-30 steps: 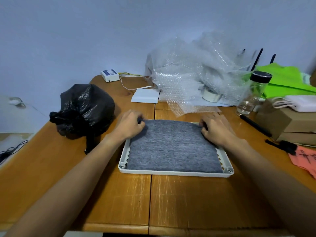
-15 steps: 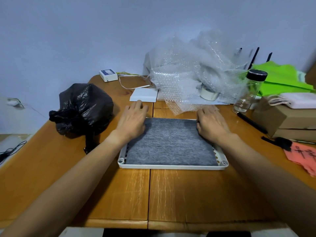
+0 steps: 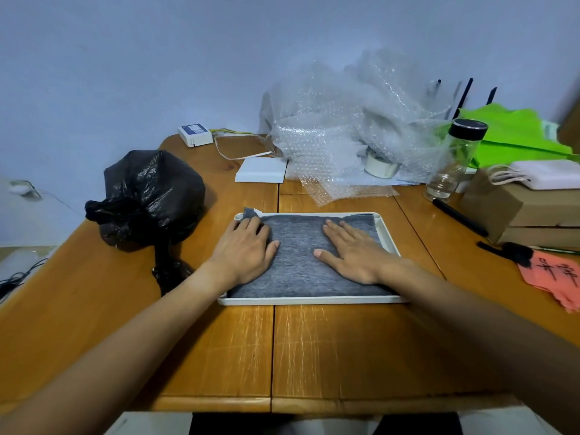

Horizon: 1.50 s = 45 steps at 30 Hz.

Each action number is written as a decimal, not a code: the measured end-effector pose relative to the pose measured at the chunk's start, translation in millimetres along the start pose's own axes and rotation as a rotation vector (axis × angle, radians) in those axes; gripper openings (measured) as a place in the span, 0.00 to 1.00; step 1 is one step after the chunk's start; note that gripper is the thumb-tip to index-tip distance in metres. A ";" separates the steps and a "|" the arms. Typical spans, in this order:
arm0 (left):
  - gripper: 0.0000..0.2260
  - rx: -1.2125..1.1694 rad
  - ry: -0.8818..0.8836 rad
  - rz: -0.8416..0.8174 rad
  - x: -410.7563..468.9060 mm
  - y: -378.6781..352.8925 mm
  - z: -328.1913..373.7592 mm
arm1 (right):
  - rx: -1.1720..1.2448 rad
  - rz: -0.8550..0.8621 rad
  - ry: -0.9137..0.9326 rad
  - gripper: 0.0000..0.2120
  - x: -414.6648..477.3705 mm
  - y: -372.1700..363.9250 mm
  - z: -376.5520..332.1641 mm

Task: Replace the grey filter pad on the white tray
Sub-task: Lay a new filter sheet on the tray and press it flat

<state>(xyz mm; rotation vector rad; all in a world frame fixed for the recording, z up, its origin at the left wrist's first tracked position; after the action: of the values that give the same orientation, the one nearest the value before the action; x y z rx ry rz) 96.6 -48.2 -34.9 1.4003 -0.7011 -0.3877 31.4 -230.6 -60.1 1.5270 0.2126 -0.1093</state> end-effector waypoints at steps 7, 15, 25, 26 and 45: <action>0.40 -0.004 0.091 -0.199 -12.7 -7.5 -5.3 | -0.159 -0.061 -0.172 0.45 -20.4 -2.2 29.4; 0.43 -0.194 0.074 -0.373 -29.6 -9.9 21.4 | -0.106 0.081 0.013 0.36 -14.9 25.1 -5.4; 0.63 -0.142 0.077 -0.570 -30.4 -22.8 20.4 | 0.009 -0.167 0.147 0.51 -29.6 4.1 -20.8; 0.64 -0.131 0.077 -0.580 -30.1 -22.0 18.9 | 0.001 -0.202 0.141 0.53 -34.8 2.4 -12.4; 0.67 -0.151 0.108 -0.623 -40.1 3.5 -26.4 | 0.031 -0.517 0.038 0.54 -54.9 15.2 56.6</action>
<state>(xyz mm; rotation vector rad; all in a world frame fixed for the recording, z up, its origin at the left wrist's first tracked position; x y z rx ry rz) 83.5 -2.3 -40.6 1.4625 -0.1269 -0.8265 -15.2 -289.7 -32.2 1.4755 0.6364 -0.4948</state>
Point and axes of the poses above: each hand's wrist, its own x-axis towards the middle knuckle, its own y-axis out of the back of the hand, z = x × y, the point moved 9 cm from there along x, towards the middle knuckle, and after that the axes turned 10 degrees about -x, right-handed, at the moved point
